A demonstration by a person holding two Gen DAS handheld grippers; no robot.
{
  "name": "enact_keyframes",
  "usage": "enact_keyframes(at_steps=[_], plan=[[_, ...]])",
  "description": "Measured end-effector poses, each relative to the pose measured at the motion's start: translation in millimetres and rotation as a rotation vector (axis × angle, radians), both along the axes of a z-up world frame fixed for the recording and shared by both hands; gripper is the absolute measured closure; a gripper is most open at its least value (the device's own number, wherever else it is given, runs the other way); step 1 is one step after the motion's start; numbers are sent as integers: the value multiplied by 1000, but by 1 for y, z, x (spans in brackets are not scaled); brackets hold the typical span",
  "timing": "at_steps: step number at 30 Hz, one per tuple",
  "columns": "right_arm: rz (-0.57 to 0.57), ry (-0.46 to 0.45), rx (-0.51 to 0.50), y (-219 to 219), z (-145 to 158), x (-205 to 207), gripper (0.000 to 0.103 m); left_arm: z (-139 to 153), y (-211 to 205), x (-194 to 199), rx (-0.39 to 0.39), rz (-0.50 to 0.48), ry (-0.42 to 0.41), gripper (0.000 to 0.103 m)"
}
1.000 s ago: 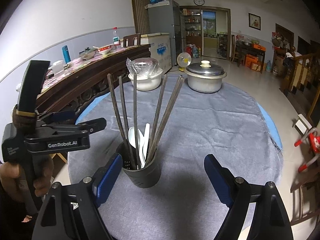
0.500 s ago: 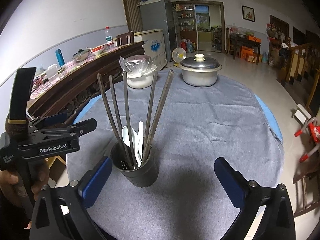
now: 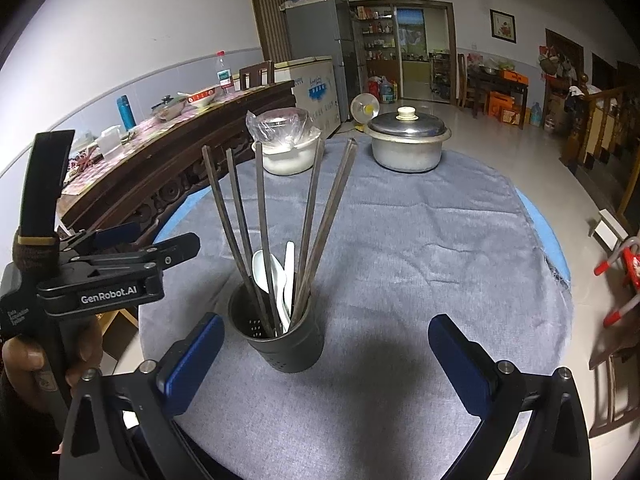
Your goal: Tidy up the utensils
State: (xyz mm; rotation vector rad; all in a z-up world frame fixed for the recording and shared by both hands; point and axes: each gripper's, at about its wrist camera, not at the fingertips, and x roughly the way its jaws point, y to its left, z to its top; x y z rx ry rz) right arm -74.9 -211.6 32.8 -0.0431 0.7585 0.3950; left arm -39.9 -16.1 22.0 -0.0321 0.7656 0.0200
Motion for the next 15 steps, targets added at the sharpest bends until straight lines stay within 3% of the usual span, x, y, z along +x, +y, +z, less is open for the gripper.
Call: enact_keyframes(at_steps=[15], plan=[[3, -13, 2, -2, 4, 0, 0, 6, -6, -3, -8, -35, -13, 3]])
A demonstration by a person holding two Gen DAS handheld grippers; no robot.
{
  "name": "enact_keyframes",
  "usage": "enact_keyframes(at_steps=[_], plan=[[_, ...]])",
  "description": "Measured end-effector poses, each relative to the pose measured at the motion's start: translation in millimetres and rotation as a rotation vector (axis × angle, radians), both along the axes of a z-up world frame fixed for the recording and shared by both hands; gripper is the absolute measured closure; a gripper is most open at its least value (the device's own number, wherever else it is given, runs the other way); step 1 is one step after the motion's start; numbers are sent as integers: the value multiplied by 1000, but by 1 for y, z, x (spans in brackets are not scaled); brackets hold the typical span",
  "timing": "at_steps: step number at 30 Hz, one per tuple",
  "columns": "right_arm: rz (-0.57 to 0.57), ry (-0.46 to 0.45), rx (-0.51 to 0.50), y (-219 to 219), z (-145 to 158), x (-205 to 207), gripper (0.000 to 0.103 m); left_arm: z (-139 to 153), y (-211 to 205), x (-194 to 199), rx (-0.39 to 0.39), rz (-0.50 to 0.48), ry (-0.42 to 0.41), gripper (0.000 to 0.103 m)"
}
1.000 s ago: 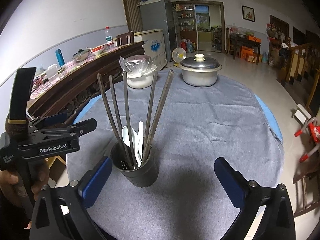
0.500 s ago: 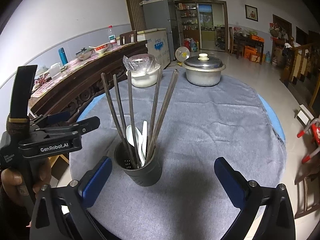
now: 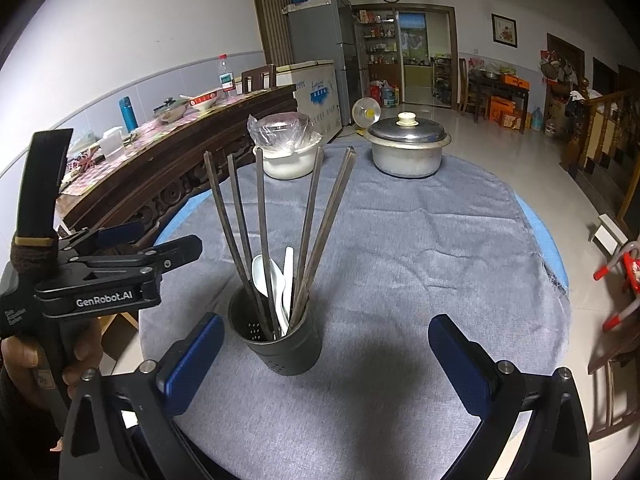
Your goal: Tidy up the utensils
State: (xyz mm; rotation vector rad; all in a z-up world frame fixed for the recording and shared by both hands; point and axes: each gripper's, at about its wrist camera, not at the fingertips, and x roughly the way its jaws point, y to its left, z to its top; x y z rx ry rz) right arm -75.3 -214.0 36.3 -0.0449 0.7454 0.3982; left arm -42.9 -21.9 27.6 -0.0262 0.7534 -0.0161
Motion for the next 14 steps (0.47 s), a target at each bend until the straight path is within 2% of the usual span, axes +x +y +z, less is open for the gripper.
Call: enact_keyframes(at_steps=[14], plan=[[-3, 6, 6, -5, -2, 2, 0, 2, -8, 0, -2, -47, -3, 3]])
